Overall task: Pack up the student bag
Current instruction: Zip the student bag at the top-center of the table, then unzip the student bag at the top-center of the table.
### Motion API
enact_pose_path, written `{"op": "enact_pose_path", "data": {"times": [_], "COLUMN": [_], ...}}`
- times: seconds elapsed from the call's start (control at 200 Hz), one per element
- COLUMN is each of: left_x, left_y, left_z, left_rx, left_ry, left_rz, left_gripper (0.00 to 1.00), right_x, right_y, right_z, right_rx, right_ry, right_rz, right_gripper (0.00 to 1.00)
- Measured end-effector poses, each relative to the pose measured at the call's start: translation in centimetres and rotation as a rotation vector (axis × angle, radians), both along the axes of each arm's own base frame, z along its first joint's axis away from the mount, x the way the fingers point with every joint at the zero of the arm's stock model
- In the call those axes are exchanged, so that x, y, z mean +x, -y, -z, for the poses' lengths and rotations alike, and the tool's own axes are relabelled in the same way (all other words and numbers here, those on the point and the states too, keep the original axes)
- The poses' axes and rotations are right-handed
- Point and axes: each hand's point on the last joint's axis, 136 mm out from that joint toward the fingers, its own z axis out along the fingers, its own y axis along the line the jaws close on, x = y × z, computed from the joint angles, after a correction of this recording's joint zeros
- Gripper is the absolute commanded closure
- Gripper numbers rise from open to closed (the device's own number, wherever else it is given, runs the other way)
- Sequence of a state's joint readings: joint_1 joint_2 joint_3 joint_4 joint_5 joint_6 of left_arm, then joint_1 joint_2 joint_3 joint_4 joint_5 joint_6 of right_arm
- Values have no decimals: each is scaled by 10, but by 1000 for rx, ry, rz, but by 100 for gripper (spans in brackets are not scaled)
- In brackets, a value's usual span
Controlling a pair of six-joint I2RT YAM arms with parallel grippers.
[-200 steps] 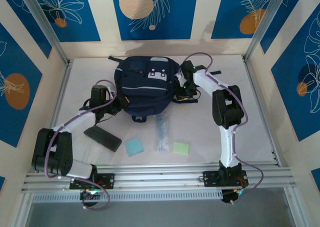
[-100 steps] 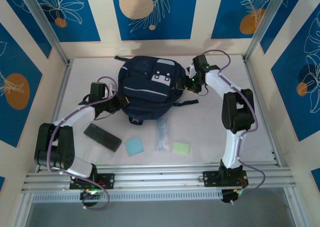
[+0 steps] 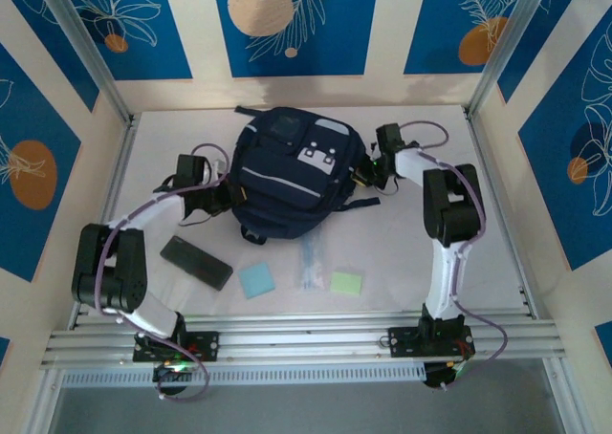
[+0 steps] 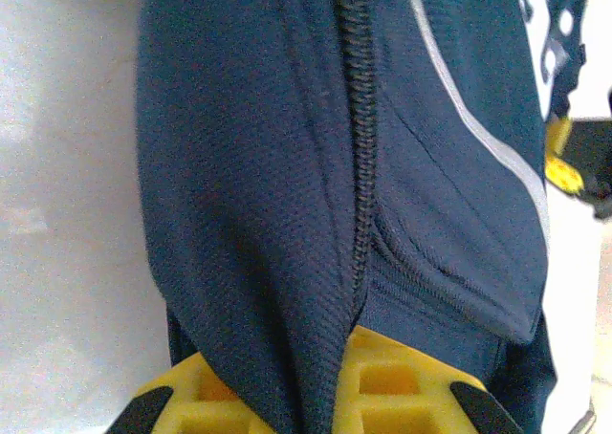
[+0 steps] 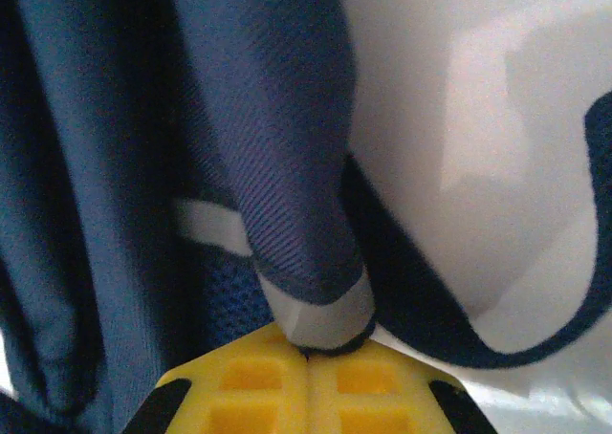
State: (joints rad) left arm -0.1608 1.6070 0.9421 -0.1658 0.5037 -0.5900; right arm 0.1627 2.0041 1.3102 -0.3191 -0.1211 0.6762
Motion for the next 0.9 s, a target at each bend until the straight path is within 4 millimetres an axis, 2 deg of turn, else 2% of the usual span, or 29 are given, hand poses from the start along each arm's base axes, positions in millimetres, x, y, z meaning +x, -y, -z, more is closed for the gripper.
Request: {"op": "enact_pose_path", "data": {"times": [0.165,0.215,0.255,0.295,0.38,0.435,0.515,0.6,0.69,0.815,0.9], "left_x": [35,51,63,72,93,110,120,122,112,90,66], "left_y": [9,14,17,19,23,24,23,17,9,3,2], "left_z": [15,19,20,20,17,10,-2,-10,-18,-43,-55], "left_rx": [-10,-20,-28,-35,-43,-35,-9,33,86,96,86], "left_ry": [-20,-20,-14,-6,14,50,90,111,118,146,159], "left_rz": [19,25,30,34,34,35,38,32,27,20,17], "left_gripper": [100,94,90,84,62,50,38,34,33,32,32], "right_x": [-59,-76,-87,-94,-106,-115,-126,-136,-138,-123,-107], "right_y": [13,9,4,-1,-10,-13,-13,-13,-13,-20,-28], "right_z": [-8,-7,-6,-5,-7,-11,-21,-35,-49,-68,-75], "right_rx": [-17,-24,-36,-45,-78,-107,-147,-191,-233,-290,-322], "right_ry": [10,-1,-9,-15,-19,-18,-1,34,65,137,178], "right_rz": [72,73,59,43,1,-33,-84,-148,-218,-320,-383], "right_gripper": [87,84,78,72,59,56,54,53,53,55,57]}}
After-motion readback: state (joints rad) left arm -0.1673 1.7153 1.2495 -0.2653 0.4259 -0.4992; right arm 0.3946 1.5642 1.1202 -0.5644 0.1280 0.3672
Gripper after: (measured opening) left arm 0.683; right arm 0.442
